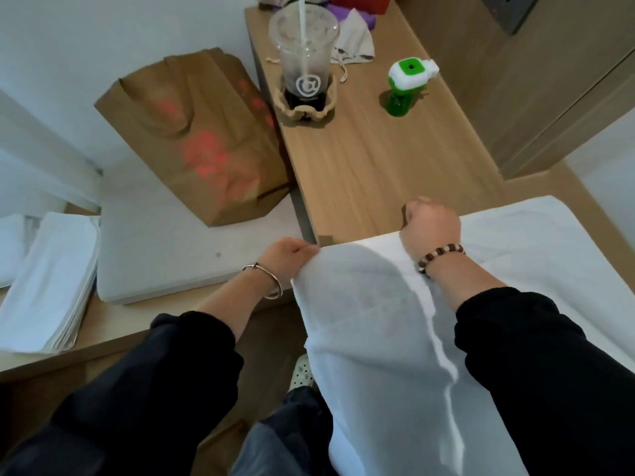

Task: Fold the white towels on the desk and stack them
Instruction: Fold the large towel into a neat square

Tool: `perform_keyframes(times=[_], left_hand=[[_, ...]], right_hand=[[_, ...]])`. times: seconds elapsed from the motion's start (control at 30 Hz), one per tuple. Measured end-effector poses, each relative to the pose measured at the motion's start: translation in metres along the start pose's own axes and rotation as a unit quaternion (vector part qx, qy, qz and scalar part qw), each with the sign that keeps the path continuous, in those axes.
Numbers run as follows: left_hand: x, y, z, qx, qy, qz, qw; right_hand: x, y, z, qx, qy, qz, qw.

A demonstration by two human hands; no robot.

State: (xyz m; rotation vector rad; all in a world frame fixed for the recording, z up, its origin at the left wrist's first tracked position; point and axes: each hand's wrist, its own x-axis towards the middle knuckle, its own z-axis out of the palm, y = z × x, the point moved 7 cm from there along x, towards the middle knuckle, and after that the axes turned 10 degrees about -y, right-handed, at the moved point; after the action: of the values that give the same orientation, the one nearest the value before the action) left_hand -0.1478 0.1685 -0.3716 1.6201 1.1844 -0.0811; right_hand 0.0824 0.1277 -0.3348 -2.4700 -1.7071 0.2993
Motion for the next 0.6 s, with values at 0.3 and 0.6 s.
perform_keyframes(times=[0.3, 0.6], left_hand=[[-0.019, 0.044, -0.003, 0.133, 0.272, 0.153, 0.941], [-0.014, 0.123, 0.109, 0.287, -0.042, 0.163, 0.943]], right_hand=[[0.023, 0.031, -0.007, 0.008, 0.022, 0.097, 0.995], [0.0, 0.061, -0.035, 0.044, -0.132, 0.014, 0.99]])
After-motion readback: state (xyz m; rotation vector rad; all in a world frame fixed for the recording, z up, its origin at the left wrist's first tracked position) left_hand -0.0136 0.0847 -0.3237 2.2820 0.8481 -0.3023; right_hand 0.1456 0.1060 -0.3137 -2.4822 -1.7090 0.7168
